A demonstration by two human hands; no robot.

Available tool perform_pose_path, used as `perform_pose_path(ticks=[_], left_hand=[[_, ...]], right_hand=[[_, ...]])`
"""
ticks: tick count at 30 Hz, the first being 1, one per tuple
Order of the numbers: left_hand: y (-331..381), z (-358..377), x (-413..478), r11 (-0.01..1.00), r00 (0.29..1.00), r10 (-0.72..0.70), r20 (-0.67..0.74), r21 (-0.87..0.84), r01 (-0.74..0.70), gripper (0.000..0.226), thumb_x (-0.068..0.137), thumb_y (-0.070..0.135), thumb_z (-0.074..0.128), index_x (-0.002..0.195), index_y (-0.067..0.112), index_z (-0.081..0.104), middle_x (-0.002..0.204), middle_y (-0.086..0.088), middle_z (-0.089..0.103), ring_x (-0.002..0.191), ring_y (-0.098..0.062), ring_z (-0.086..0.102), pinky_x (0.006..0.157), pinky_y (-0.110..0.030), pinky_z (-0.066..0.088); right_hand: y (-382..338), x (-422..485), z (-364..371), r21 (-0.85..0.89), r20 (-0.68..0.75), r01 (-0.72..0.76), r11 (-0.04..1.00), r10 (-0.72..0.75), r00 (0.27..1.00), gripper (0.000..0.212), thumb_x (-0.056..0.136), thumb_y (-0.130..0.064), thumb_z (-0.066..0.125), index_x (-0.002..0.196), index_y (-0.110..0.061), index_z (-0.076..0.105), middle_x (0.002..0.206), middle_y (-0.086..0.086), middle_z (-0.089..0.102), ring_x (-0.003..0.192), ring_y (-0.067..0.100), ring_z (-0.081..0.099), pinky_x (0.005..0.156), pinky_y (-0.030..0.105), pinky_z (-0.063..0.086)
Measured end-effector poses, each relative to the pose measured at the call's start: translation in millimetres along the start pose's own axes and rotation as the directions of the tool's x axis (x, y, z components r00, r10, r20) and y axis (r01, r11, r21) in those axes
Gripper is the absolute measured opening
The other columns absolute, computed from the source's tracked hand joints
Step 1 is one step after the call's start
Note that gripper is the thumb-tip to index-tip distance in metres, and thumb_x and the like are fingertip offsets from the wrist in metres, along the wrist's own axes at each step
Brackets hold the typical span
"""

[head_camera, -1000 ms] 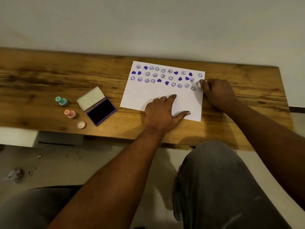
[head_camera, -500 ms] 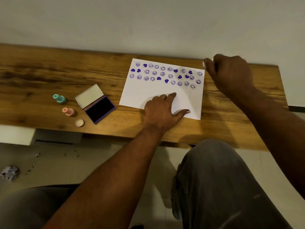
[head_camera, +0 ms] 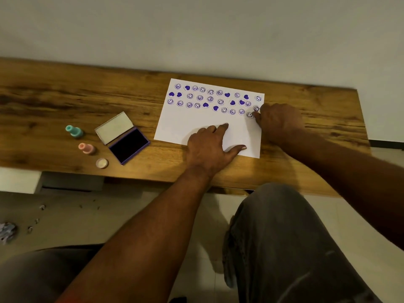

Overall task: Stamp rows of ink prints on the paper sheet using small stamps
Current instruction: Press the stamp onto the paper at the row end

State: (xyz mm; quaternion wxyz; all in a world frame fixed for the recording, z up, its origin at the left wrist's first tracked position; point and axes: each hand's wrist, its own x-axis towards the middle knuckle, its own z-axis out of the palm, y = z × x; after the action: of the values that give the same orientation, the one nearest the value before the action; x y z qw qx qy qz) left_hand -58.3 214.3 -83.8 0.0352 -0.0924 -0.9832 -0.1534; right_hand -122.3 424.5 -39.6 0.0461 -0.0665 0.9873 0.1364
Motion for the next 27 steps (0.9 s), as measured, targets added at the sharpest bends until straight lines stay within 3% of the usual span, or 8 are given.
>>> perform_pose_path(ticks=[8,11,12,14,15,16,17,27], left_hand=[[-2.4,-2.0,-0.1,1.0,1.0,-0.001,0.018,-0.007,0.001,0.094,0.085,0.093,0.042,0.152,0.028,0.054,0.138,-0.003,0.068,0.125,-0.026,0.064,0.097,-0.042,0.053],[-8.5,-1.2,-1.3,1.0,1.0,0.004,0.019,-0.006,-0.004,0.093,0.085,0.092,0.042,0.152,0.028,0.054,0.139,-0.003,0.068,0.125,-0.026,0.064,0.098,-0.043,0.053],[-8.9,-0.9,-1.5,1.0,1.0,0.004,0.021,-0.004,-0.004,0.093,0.085,0.092,0.042,0.152,0.028,0.053,0.14,-0.003,0.067,0.126,-0.026,0.063,0.099,-0.044,0.052],[-8.5,-2.0,-1.7,1.0,1.0,-0.005,0.025,-0.005,0.005,0.093,0.085,0.092,0.043,0.153,0.028,0.053,0.141,-0.004,0.067,0.127,-0.027,0.062,0.1,-0.044,0.051],[-8.1,-2.3,-1.7,1.0,1.0,-0.009,0.025,-0.005,0.009,0.093,0.085,0.092,0.044,0.152,0.028,0.053,0.141,-0.004,0.067,0.128,-0.027,0.062,0.1,-0.045,0.051],[-8.0,-2.3,-1.6,1.0,1.0,-0.01,0.02,-0.006,0.01,0.093,0.085,0.092,0.044,0.152,0.028,0.053,0.141,-0.004,0.067,0.127,-0.028,0.063,0.1,-0.045,0.052],[-8.0,-2.0,-1.8,1.0,1.0,-0.008,0.015,-0.009,0.008,0.093,0.085,0.091,0.045,0.152,0.028,0.054,0.14,-0.004,0.067,0.127,-0.028,0.063,0.1,-0.044,0.052],[-8.0,-2.1,-4.0,1.0,0.999,0.009,-0.039,-0.014,-0.01,0.09,0.086,0.09,0.047,0.149,0.026,0.057,0.135,-0.005,0.07,0.121,-0.027,0.066,0.094,-0.043,0.054]], right_hand=[[-2.7,-2.5,-1.0,0.038,0.015,-0.004,0.999,0.003,1.0,0.05,0.11,-0.049,0.03,0.113,-0.012,0.064,0.105,0.014,0.072,0.091,0.035,0.069,0.065,0.033,0.04],[3.7,0.5,-2.0,0.387,-0.078,-0.119,0.915,0.161,0.984,0.053,0.11,-0.047,0.031,0.107,-0.011,0.07,0.1,0.019,0.073,0.091,0.04,0.067,0.069,0.037,0.043],[9.1,0.6,-4.2,0.599,-0.092,-0.196,0.777,0.31,0.946,0.052,0.11,-0.045,0.032,0.104,-0.012,0.072,0.096,0.018,0.073,0.087,0.038,0.068,0.07,0.037,0.044],[15.7,-0.4,-9.5,0.945,0.086,-0.246,0.215,0.561,0.823,0.049,0.109,-0.048,0.033,0.089,-0.021,0.069,0.072,0.006,0.065,0.064,0.025,0.06,0.061,0.032,0.042],[15.5,-1.5,-10.2,0.971,0.219,-0.233,-0.055,0.592,0.775,0.049,0.109,-0.051,0.034,0.08,-0.024,0.063,0.061,-0.001,0.054,0.05,0.016,0.048,0.051,0.028,0.035],[15.0,-3.2,-10.0,0.955,0.294,-0.203,-0.218,0.582,0.758,0.049,0.108,-0.053,0.034,0.075,-0.024,0.056,0.054,-0.005,0.044,0.044,0.011,0.037,0.046,0.024,0.028],[14.4,-4.7,-8.2,0.943,0.316,-0.183,-0.278,0.57,0.758,0.049,0.108,-0.053,0.035,0.073,-0.025,0.052,0.052,-0.007,0.038,0.042,0.009,0.03,0.044,0.022,0.022],[8.9,-15.0,7.4,0.974,0.208,-0.121,-0.193,0.529,0.823,0.043,0.105,-0.053,0.042,0.081,-0.025,0.063,0.06,-0.012,0.056,0.055,0.006,0.048,0.051,0.025,0.037]])
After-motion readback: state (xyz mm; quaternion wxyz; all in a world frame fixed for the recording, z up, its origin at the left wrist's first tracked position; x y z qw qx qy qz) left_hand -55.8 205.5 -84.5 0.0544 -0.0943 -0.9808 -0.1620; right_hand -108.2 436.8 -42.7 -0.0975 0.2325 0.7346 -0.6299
